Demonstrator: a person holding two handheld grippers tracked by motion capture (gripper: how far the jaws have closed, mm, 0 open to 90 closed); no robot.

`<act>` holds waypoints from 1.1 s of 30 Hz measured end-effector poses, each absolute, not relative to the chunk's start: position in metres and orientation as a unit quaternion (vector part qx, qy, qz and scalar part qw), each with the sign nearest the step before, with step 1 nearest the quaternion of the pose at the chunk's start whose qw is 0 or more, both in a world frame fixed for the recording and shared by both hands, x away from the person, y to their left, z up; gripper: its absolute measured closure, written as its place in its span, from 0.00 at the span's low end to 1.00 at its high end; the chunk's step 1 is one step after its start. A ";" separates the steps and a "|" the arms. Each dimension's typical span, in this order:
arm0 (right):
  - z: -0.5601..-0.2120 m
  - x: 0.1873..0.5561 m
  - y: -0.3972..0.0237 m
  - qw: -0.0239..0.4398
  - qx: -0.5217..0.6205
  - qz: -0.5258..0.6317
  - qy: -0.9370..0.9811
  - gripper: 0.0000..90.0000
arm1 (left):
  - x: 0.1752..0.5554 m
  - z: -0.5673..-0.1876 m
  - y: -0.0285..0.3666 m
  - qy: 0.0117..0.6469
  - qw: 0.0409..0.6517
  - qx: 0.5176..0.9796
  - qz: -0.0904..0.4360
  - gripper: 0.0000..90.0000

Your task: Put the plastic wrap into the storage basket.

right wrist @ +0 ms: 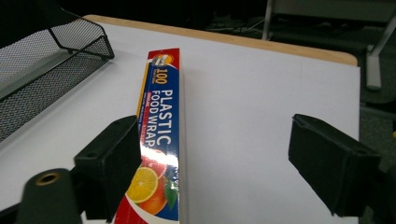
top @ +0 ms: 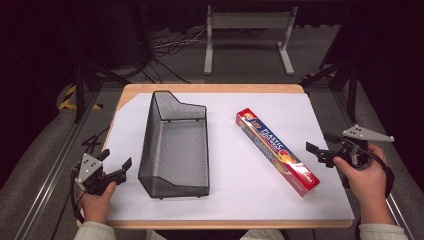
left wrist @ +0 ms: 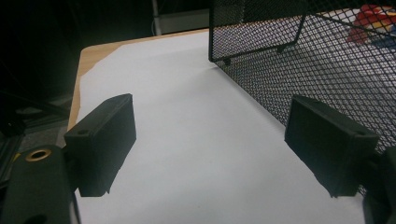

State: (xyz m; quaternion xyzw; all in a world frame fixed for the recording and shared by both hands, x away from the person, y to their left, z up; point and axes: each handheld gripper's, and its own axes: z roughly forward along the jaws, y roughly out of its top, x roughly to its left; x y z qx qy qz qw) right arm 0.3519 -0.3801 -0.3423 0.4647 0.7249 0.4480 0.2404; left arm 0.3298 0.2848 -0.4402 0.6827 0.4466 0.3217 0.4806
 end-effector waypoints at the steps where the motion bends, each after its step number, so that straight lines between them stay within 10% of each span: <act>1: -0.340 0.353 -0.379 0.232 0.467 0.446 0.728 0.23 | 0.329 -0.440 0.285 0.447 0.481 0.682 0.321 0.19; 33: -0.326 0.417 -0.305 0.168 0.453 0.344 0.805 0.19 | 0.334 -0.442 0.287 0.454 0.481 0.678 0.321 0.19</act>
